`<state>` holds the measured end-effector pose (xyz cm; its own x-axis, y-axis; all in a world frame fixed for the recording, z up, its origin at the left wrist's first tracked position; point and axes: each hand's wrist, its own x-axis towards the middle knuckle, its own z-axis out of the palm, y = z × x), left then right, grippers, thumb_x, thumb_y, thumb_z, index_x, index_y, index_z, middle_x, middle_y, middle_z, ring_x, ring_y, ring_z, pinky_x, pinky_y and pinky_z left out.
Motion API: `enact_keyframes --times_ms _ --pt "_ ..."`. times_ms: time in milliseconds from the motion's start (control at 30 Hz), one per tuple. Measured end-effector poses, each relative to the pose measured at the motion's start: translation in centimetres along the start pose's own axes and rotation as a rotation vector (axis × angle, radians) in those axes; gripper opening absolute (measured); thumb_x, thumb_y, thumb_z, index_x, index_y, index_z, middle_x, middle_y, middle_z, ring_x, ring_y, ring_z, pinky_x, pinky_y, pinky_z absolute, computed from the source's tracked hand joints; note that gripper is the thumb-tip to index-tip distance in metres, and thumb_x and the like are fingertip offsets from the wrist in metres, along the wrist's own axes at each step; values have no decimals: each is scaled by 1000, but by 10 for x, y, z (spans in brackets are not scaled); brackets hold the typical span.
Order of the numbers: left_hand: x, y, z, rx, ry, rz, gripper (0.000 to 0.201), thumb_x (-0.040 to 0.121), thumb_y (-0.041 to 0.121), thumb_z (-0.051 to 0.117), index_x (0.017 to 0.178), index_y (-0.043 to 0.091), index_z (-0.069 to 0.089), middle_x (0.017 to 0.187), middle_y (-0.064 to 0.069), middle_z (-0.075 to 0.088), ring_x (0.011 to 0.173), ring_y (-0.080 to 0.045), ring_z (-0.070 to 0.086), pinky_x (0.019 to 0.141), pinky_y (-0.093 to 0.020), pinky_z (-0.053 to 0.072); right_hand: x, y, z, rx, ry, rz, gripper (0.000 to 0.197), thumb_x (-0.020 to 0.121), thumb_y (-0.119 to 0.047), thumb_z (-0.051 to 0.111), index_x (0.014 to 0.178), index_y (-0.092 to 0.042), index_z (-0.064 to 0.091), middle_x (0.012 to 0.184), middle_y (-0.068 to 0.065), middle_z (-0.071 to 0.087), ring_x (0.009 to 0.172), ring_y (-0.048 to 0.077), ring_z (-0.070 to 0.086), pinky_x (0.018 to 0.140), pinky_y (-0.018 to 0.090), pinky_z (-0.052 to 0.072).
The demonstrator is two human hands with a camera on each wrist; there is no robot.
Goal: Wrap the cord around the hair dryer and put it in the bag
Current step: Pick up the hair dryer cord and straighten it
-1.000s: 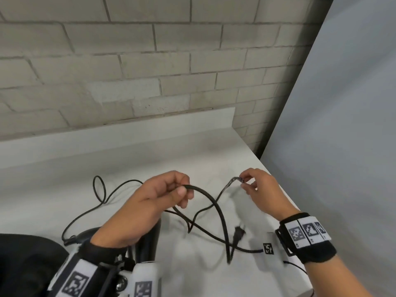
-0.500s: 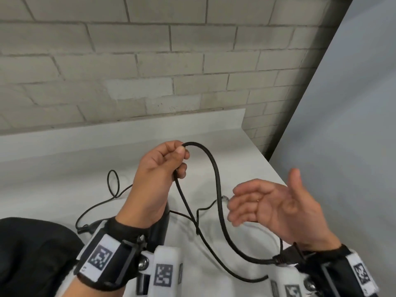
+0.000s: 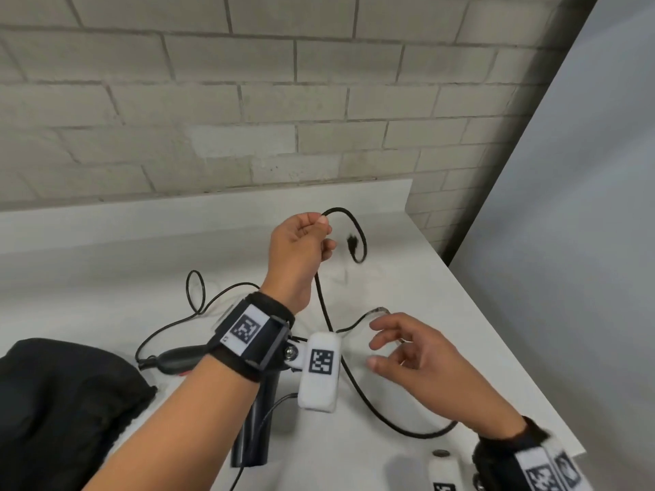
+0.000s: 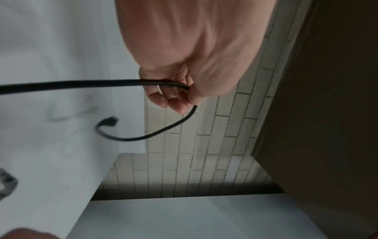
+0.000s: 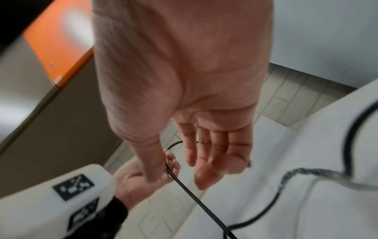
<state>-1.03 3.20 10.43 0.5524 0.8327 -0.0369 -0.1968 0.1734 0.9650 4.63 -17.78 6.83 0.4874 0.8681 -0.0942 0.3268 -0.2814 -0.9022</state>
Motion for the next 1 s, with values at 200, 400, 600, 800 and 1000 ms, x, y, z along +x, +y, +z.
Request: enact_keyframes --times_ms 200,400,600,800,1000 --pt "14 -26 -1 61 6 -50 6 99 6 54 103 9 57 84 -3 63 67 -13 60 67 -23 51 23 46 39 -230 40 43 23 90 -31 66 111 -28 57 103 -10 60 66 4 58 63 11 47" --pt "16 -48 -12 319 -173 -71 20 101 7 50 117 9 61 102 -5 71 89 -18 63 80 -25 50 47 69 64 -391 30 -46 50 95 -14 55 141 -23 39 141 1 39 96 6 56 88 12 41" --pt "9 -54 -23 633 -360 -17 28 99 35 57 124 26 67 116 8 68 109 -5 60 81 -13 41 71 60 72 -632 -110 -45 38 93 -16 55 128 -29 50 159 2 22 124 35 50 94 39 48" --pt "-5 -36 -62 718 -268 26 30 94 45 61 117 25 64 113 12 66 99 -5 63 75 -18 48 54 32 50 -527 -113 -182 11 91 -31 58 82 -25 56 83 -7 65 70 4 56 71 31 51" --pt "-30 -34 -110 1009 -414 117 22 88 55 62 101 37 65 100 19 68 96 2 63 88 -25 51 28 -32 8 -24 149 -147 28 93 -32 62 74 -11 62 66 3 71 49 13 54 50 24 45"
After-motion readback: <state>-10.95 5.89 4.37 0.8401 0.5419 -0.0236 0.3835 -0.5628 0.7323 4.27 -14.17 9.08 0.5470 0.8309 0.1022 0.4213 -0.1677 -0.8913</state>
